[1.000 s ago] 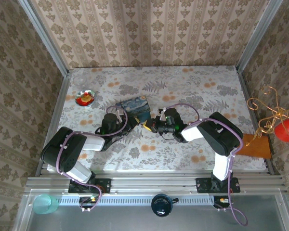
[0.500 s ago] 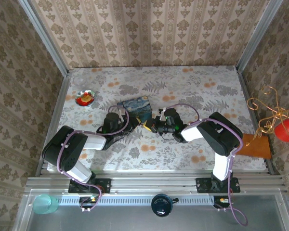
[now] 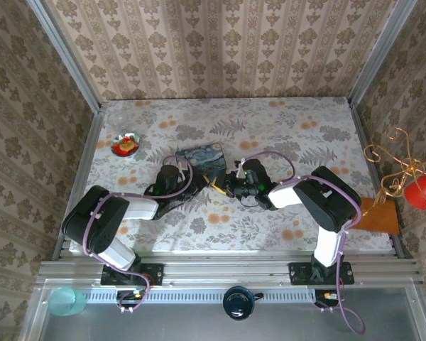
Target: Unlock a padlock with a key
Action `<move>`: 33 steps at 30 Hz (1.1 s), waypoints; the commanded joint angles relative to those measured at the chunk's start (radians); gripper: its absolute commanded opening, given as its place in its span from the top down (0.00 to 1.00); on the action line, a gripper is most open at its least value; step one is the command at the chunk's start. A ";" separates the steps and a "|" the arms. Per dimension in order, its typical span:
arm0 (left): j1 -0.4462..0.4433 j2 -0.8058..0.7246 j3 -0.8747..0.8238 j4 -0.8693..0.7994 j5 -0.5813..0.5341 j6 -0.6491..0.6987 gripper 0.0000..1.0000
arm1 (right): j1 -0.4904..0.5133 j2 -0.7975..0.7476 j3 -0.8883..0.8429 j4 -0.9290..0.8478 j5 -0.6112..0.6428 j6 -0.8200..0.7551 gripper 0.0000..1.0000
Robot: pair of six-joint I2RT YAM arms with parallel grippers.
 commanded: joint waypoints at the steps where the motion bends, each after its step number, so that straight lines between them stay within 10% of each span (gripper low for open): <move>1: 0.004 -0.041 0.038 -0.093 0.007 0.041 1.00 | 0.009 -0.117 0.018 -0.171 0.068 -0.215 0.70; 7: 0.029 -0.097 0.065 -0.253 -0.019 0.082 1.00 | 0.045 -0.251 0.048 -0.474 0.291 -0.635 0.63; 16: 0.062 -0.141 0.057 -0.261 0.020 0.076 1.00 | 0.201 -0.325 -0.086 -0.174 0.367 -1.147 0.56; 33: 0.048 -0.188 0.020 -0.223 0.059 0.073 1.00 | 0.231 -0.138 -0.124 0.135 0.400 -1.390 0.54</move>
